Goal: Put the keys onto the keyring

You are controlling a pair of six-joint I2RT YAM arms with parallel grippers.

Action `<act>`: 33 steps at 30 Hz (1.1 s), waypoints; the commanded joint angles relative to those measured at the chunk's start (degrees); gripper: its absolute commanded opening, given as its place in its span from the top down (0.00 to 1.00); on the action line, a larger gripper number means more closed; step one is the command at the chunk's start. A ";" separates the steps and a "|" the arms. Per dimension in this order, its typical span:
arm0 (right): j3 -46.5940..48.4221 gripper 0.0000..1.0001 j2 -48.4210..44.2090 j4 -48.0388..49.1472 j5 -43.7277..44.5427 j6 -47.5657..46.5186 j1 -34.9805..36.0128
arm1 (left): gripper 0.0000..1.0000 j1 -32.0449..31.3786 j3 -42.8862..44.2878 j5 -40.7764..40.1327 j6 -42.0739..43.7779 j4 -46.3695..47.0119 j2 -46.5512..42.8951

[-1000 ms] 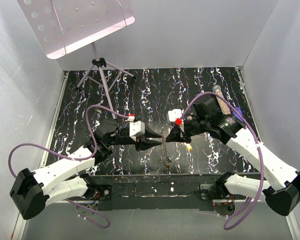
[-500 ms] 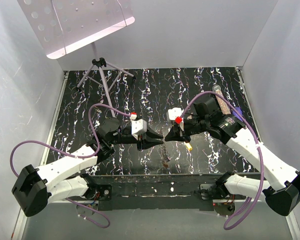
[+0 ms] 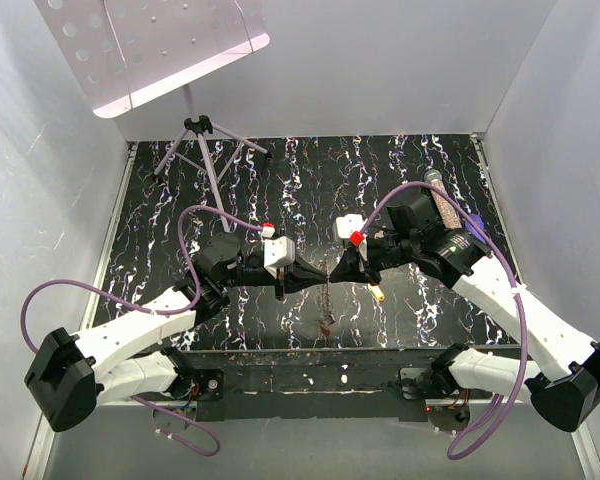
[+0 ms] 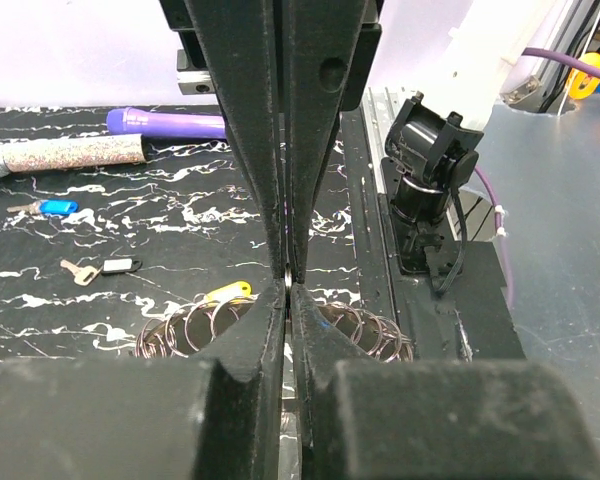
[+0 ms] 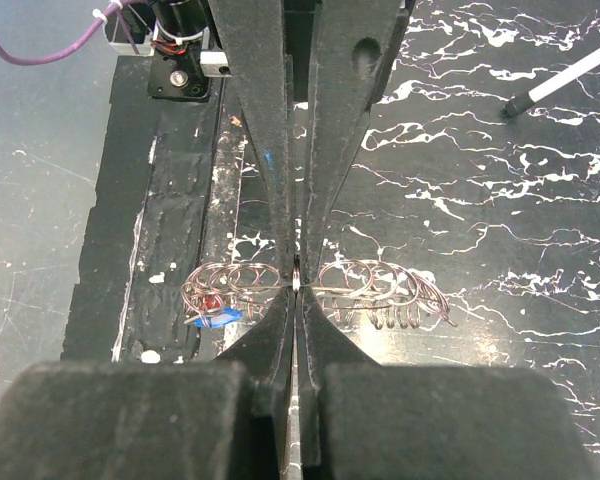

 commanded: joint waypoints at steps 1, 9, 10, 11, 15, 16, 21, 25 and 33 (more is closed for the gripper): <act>0.68 0.99 -0.23 3.71 -2.05 1.03 -0.04 | 1.00 0.23 2.22 0.72 0.78 -0.48 -0.57; 0.68 0.98 -1.20 5.91 -2.05 3.92 -0.21 | 1.00 0.31 -2.60 -3.67 -0.53 4.17 -4.87; 0.59 0.92 -1.28 6.43 -2.23 4.37 -0.21 | 1.00 0.31 -3.48 -4.20 -0.71 5.48 -5.31; 0.41 0.85 -1.72 7.05 -2.49 4.98 -0.30 | 1.00 0.31 -4.18 -4.38 -2.54 6.80 -5.75; -0.38 0.56 -2.69 10.12 -3.46 8.32 -1.00 | 1.00 0.23 -7.35 -5.60 -6.58 13.39 -6.72; -0.64 0.51 -3.13 10.82 -3.72 9.37 -1.27 | 1.00 0.23 -8.14 -6.22 -7.47 14.88 -6.98; -3.44 0.44 -4.88 15.65 -7.23 12.54 -3.11 | 1.00 0.23 -11.13 -8.33 -11.16 22.26 -8.74; -7.49 0.42 -6.20 22.33 -9.43 15.09 -3.82 | 1.00 0.31 -12.71 -10.00 -14.15 27.45 -9.62; -10.31 0.43 -6.91 32.62 -11.19 19.31 -3.91 | 1.00 0.23 -15.09 -12.20 -20.04 37.83 -7.87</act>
